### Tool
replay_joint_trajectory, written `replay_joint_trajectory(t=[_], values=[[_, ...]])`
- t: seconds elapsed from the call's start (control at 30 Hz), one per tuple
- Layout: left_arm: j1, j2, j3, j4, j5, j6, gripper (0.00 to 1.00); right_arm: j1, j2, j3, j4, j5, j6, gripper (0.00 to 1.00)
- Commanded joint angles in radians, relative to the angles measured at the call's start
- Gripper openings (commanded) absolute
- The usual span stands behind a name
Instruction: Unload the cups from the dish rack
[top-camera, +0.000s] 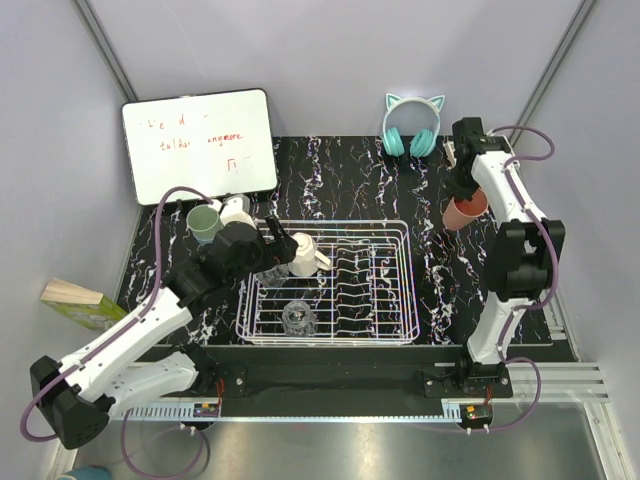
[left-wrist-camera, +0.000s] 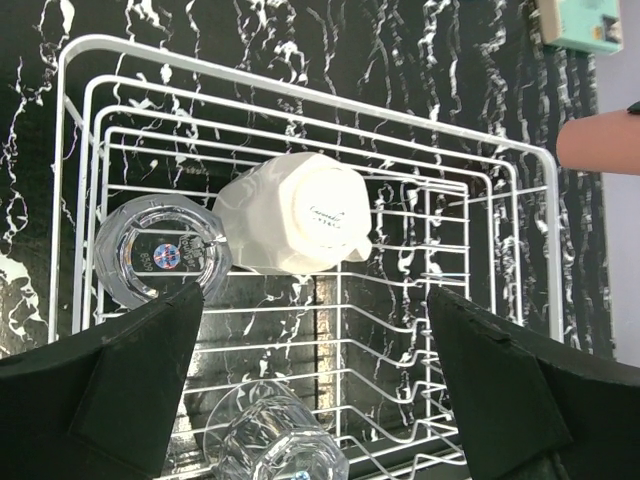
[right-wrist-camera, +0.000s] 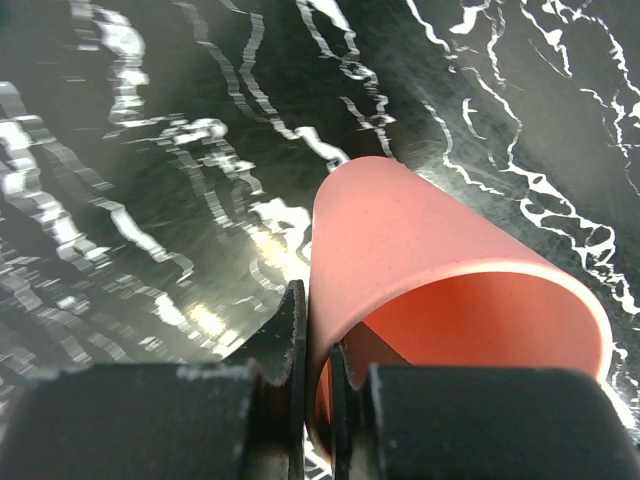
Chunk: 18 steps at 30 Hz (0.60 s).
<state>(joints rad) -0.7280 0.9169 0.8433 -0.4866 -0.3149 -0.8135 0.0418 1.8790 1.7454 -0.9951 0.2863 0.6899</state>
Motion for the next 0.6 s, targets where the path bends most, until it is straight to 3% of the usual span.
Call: replay_joint_trajectory(t=[0.0, 0.43, 0.53, 0.57], values=[[0.004, 0.040, 0.043, -0.010, -0.001, -0.009, 0.99, -0.017, 0.069, 0.057, -0.039, 0.063, 0.010, 0.00], [0.004, 0.106, 0.062, -0.023, 0.019, -0.006, 0.99, -0.062, 0.198, 0.074, -0.043, 0.017, 0.000, 0.00], [0.004, 0.112, 0.062, -0.023, 0.023, -0.006, 0.99, -0.062, 0.194, 0.063, -0.040, 0.013, 0.003, 0.09], [0.004, 0.112, 0.062, -0.023, 0.023, -0.004, 0.99, -0.062, 0.189, 0.057, -0.037, 0.011, 0.005, 0.21]])
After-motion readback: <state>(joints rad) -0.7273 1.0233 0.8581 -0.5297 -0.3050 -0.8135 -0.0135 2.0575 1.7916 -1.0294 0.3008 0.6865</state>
